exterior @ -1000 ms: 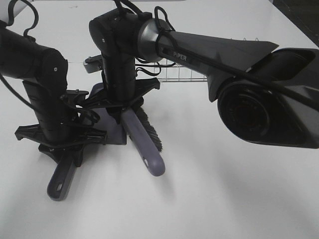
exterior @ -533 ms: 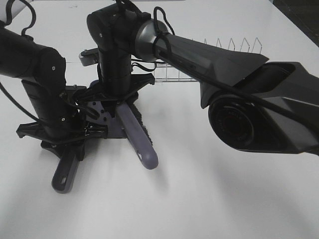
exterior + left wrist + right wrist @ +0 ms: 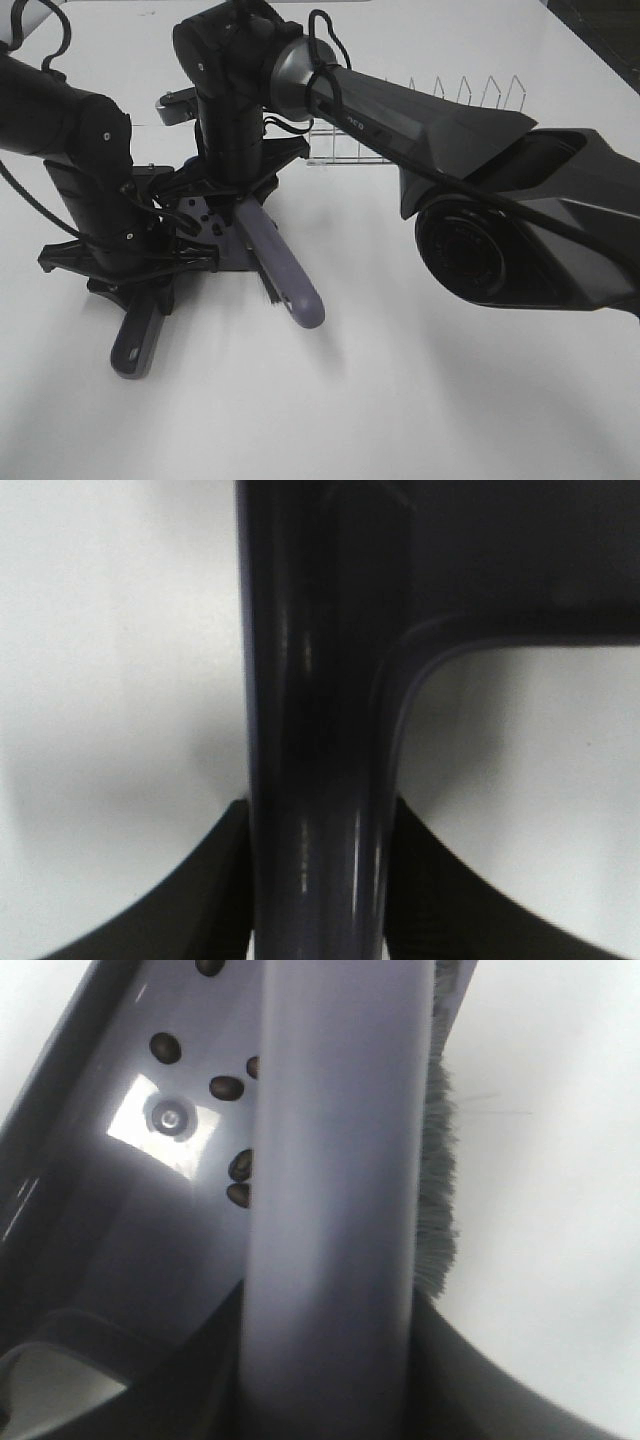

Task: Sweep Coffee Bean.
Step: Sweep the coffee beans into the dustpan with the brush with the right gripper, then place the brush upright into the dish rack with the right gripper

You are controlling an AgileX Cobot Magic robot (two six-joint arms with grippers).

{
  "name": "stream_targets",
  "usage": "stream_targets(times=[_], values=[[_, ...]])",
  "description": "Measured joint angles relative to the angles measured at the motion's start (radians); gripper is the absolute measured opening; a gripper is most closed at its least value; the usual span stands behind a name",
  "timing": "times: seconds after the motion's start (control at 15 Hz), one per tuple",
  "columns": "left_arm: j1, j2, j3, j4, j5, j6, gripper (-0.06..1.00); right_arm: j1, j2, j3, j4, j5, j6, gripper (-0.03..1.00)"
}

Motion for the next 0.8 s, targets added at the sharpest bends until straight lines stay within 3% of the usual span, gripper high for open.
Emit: stream_targets(times=[0.13, 0.33, 0.6, 0.8], values=[[-0.004, 0.001, -0.008, -0.001, -0.036, 0.018, 0.35, 0.003, -0.024, 0.003, -0.089, 0.001, -0.026, 0.3], [-0.006, 0.0, -0.014, -0.001, -0.058, 0.03, 0.35, -0.011, -0.039, 0.006, -0.097, 0.002, -0.053, 0.3], [-0.011, 0.003, -0.008, 0.004, 0.019, 0.041, 0.35, -0.066, -0.217, -0.032, -0.085, -0.051, -0.039, 0.3], [-0.012, 0.003, -0.008, 0.004, 0.025, 0.042, 0.35, -0.068, -0.262, 0.088, -0.146, -0.037, -0.047, 0.3]])
